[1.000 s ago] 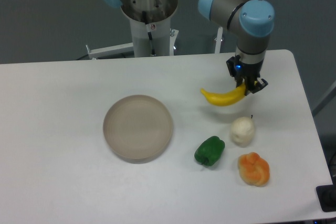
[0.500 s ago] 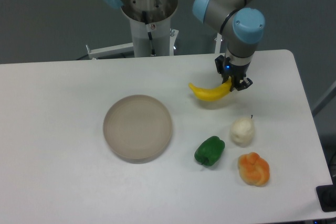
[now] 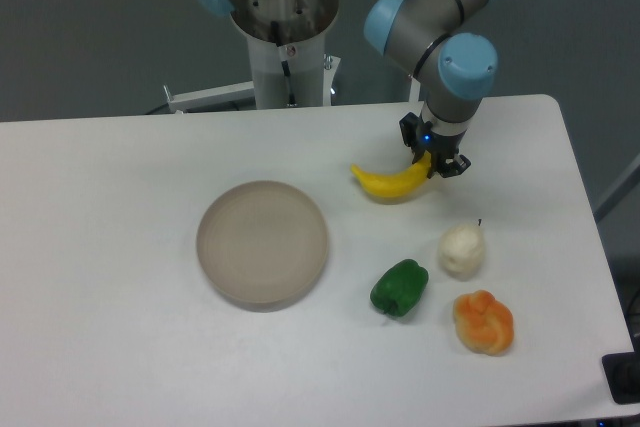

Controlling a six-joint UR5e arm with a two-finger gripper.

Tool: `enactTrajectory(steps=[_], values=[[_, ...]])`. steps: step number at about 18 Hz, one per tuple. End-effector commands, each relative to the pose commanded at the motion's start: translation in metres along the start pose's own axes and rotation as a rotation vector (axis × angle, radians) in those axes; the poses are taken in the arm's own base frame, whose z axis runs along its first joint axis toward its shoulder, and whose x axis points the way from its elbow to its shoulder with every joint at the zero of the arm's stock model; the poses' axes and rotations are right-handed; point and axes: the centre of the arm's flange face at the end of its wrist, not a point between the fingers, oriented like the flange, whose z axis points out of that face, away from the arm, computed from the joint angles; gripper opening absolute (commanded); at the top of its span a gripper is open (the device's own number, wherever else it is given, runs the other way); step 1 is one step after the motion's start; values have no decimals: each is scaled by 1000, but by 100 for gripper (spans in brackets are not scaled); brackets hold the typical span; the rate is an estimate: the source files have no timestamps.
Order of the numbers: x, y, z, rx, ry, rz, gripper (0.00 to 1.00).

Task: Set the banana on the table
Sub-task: 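Carry the banana toward the plate side and lower it onto the table, then open the gripper, release the banana, and move the gripper away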

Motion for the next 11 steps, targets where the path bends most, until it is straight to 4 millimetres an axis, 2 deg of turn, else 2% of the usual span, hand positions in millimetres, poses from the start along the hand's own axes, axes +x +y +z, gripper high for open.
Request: enactTrajectory(steps=[6,7,8,10,11], values=[[-6,0,0,-5,-3,8,19],[-6,0,0,-5,-3,8,22],[-7,2,-1,-4,-7,6,31],[-12,5,-6,-4,-19,5,74],[-15,6,-9,-3,-26,-4,85]])
